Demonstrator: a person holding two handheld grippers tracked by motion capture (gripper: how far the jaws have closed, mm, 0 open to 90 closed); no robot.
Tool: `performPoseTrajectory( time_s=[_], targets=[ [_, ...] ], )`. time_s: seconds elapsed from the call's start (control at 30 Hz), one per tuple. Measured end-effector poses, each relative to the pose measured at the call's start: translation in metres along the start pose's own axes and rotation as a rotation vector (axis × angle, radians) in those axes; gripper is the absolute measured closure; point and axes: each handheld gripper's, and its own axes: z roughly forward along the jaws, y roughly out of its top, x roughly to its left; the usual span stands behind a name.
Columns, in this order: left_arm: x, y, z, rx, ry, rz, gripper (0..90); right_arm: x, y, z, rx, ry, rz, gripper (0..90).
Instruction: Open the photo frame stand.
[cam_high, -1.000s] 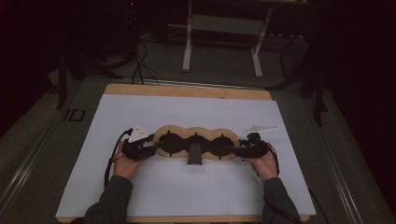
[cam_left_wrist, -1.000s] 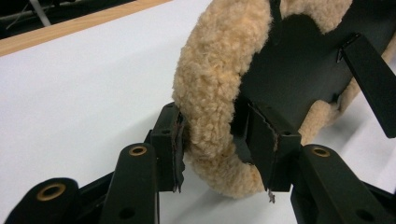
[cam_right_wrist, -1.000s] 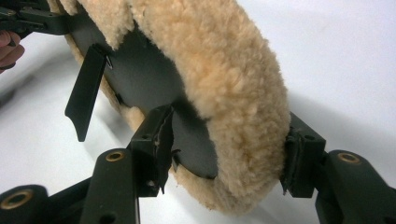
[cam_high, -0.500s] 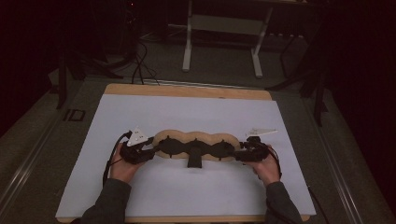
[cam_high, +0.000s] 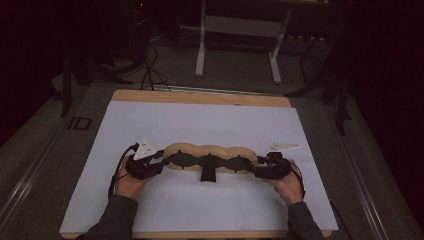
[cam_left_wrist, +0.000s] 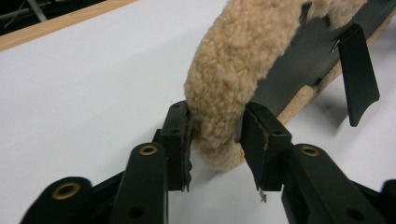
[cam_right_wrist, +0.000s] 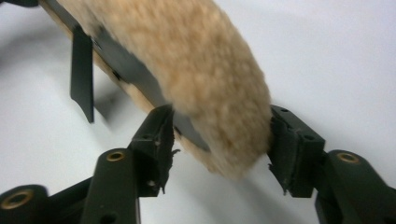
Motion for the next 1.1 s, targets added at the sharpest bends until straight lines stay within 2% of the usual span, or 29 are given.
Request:
performPoseTrajectory(
  time_s=[0.23,0.47,0.63,0.77,0.97,1.1],
  targets=[
    [-0.003,-0.002,-0.004,0.002,0.0,0.002,66.5,0.001,-0.005,-0.007,-0.006,-0.011,-0.003,50.2],
    [-0.008,-0.007,-0.01,0.003,-0.011,0.004,66.1,0.006,-0.009,-0.009,0.002,-0.013,-0.016,49.5],
    [-0.013,-0.011,-0.016,0.006,-0.022,-0.004,65.6,0.007,-0.013,-0.01,0.006,-0.007,-0.001,48.5],
    [-0.015,-0.014,-0.018,0.009,-0.026,-0.011,65.8,0.009,-0.014,-0.009,0.007,-0.022,-0.003,48.4],
    [-0.016,-0.016,-0.021,0.017,-0.035,-0.014,64.5,0.011,-0.017,-0.01,-0.001,-0.03,0.003,47.4],
    [-0.014,-0.016,-0.026,-0.002,-0.046,-0.023,62.5,0.011,-0.022,-0.012,0.009,-0.037,0.016,44.8]
  ],
)
